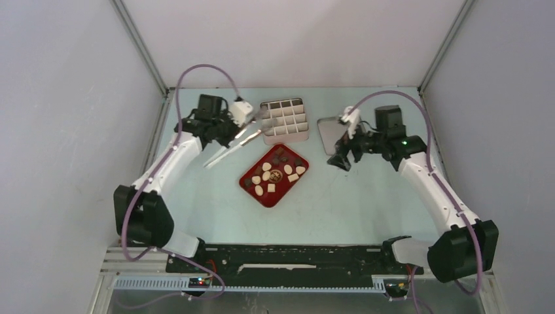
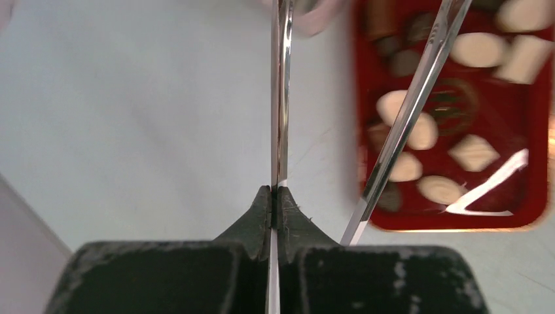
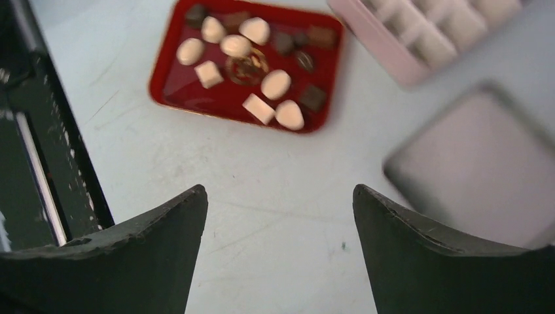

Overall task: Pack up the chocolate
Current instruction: Pick up the clamp from the center of the board.

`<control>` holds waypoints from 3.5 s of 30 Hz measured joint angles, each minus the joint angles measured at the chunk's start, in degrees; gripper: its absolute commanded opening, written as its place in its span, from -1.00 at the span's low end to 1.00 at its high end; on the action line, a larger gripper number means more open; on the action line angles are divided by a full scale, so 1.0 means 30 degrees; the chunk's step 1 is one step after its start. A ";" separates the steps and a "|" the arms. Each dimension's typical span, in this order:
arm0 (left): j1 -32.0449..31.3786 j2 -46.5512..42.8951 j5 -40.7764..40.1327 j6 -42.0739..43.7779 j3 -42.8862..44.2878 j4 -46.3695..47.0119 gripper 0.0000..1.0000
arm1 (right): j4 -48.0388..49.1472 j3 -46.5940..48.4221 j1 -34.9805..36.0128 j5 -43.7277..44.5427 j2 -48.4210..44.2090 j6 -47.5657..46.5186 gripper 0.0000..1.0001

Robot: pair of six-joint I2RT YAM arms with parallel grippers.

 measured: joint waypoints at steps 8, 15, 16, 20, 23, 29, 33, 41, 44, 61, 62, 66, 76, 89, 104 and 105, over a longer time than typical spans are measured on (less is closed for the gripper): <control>-0.5391 -0.0466 0.1260 0.2361 0.0109 -0.1195 -1.00 | -0.1435 0.3636 0.4517 0.0656 0.0576 -0.4889 0.65; -0.5719 -0.0124 0.1683 0.2929 0.0109 -0.1982 -1.00 | -0.2922 0.3665 0.6120 0.0619 0.1741 -0.6513 0.59; -0.5799 -0.0138 0.1785 0.3002 0.0109 -0.2018 -1.00 | -0.2994 0.3665 0.6273 0.0641 0.1865 -0.6615 0.57; -0.6040 -0.0379 0.2339 0.3228 0.0109 -0.2310 -1.00 | -0.3024 0.3665 0.6484 0.0678 0.2412 -0.6892 0.52; -0.6127 -0.0583 0.2739 0.3286 0.0109 -0.2528 -1.00 | -0.2922 0.3665 0.6645 0.0721 0.3002 -0.6980 0.46; -0.6222 -0.0656 0.3140 0.3373 0.0109 -0.2834 -1.00 | -0.2674 0.3665 0.7424 0.0699 0.4248 -0.6892 0.07; -0.6244 -0.0743 0.3337 0.3373 0.0131 -0.2863 -1.00 | -0.2273 0.3665 0.7614 0.0211 0.4911 -0.6258 -0.52; -0.6171 -0.0809 0.3854 0.3271 0.0131 -0.2783 -0.10 | -0.2339 0.3665 0.7016 -0.1974 0.5530 -0.4983 -1.00; -0.5515 -0.1078 0.5129 0.2055 0.0080 -0.1836 0.39 | -0.2382 0.3665 0.5865 -0.3621 0.5537 -0.4167 -1.00; -0.2047 -0.1086 1.4666 -0.5544 -0.1719 0.4656 0.71 | -0.2390 0.2863 0.2965 -0.9704 0.5100 -0.2885 -1.00; -0.2062 -0.0576 1.4943 -0.5377 -0.1515 0.4175 0.68 | -0.2412 0.2834 0.2965 -0.9850 0.5027 -0.2820 -1.00; -0.2178 0.0918 1.6174 -0.4415 -0.0576 0.1989 0.60 | -0.2375 0.2805 0.2885 -1.0338 0.4845 -0.2463 -1.00; -0.1953 0.1035 1.8418 -0.7533 -0.0750 0.4211 0.73 | -0.2397 0.2470 0.2652 -1.0688 0.4896 -0.2586 -1.00; -0.1719 0.0721 1.9030 -1.1861 -0.2149 0.8488 0.76 | -0.2113 0.2433 0.1770 -1.1591 0.5093 -0.2055 -1.00; -0.3235 0.2040 1.9504 -0.8619 -0.1741 0.3745 0.33 | -0.1333 0.2419 0.1705 -1.1774 0.5224 -0.1166 -1.00; -0.3228 0.2106 1.9730 -0.8648 -0.1741 0.3759 0.26 | -0.1173 0.2324 0.1661 -1.1788 0.5217 -0.1129 -1.00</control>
